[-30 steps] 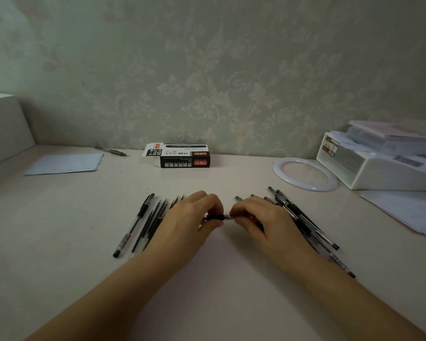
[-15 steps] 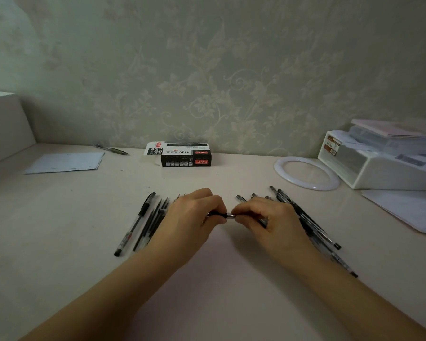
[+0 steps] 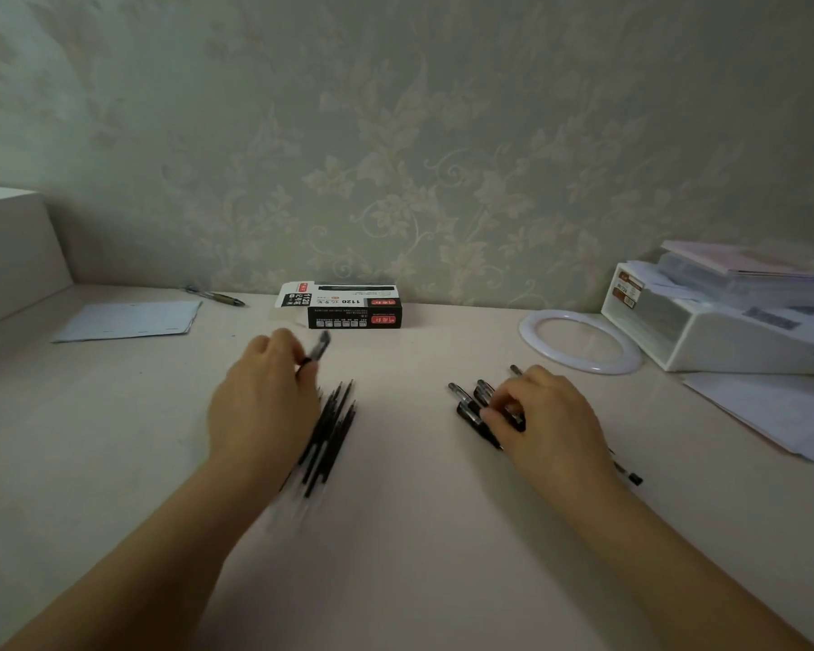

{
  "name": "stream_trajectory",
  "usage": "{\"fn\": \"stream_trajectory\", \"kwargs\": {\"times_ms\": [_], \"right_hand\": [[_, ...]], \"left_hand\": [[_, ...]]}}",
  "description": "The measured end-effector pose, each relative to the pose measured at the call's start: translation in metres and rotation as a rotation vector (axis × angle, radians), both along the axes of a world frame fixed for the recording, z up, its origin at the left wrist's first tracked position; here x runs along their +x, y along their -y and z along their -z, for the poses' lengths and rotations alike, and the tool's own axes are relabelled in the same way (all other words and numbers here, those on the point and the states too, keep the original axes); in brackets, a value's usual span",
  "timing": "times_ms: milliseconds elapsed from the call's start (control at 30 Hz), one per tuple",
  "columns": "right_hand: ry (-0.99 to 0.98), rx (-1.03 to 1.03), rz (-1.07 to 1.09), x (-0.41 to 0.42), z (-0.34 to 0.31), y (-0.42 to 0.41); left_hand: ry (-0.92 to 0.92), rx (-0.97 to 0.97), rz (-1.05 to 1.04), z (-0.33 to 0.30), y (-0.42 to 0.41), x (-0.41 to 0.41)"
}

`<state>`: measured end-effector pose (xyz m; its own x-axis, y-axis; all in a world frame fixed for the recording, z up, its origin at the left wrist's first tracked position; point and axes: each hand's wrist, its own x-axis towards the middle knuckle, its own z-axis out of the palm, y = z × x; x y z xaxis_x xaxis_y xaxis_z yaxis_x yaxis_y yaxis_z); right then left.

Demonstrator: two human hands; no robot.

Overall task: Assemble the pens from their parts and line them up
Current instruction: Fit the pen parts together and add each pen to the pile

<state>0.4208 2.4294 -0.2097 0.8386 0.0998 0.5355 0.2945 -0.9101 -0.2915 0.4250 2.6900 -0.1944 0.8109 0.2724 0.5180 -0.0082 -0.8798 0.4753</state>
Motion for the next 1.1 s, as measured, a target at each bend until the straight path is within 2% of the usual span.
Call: {"fn": "stream_trajectory", "kwargs": {"times_ms": [100,200,467,567,700,767,833,867,933,967,1033,1100], "right_hand": [[-0.067,-0.071,0.02,0.0,0.002,-0.006],[-0.108,-0.111,0.028,-0.001,0.002,-0.011],[-0.159,-0.118,0.049,-0.002,0.002,-0.013],[-0.158,-0.062,0.029,-0.003,-0.002,-0.013],[-0.23,0.209,-0.023,-0.006,-0.018,-0.013],[-0.335,0.378,-0.036,-0.005,-0.03,-0.012],[-0.478,0.585,-0.071,-0.006,-0.041,-0.011],[-0.547,0.737,-0.105,-0.005,-0.045,-0.012],[-0.64,1.063,-0.201,-0.004,-0.046,-0.019],[-0.648,1.186,-0.232,-0.004,-0.042,-0.025],[-0.626,1.34,-0.261,-0.006,-0.027,-0.034],[-0.593,1.42,-0.303,-0.009,-0.009,-0.04]], "left_hand": [[-0.174,-0.019,-0.08,0.007,-0.013,0.003],[-0.262,-0.033,-0.089,0.013,-0.02,0.005],[-0.347,-0.006,-0.126,0.015,-0.019,0.007],[-0.374,0.04,-0.134,0.014,-0.016,0.005],[-0.411,0.122,-0.164,0.01,-0.013,-0.002],[-0.444,0.192,-0.203,0.008,-0.01,-0.006],[-0.37,0.227,-0.211,0.004,-0.003,-0.01],[-0.264,0.18,-0.153,0.0,0.003,-0.012],[-0.053,-0.018,0.092,-0.007,0.024,-0.019],[-0.015,-0.085,0.22,-0.01,0.038,-0.024],[-0.047,-0.095,0.419,-0.01,0.062,-0.033],[-0.107,-0.008,0.517,-0.002,0.074,-0.036]]}}
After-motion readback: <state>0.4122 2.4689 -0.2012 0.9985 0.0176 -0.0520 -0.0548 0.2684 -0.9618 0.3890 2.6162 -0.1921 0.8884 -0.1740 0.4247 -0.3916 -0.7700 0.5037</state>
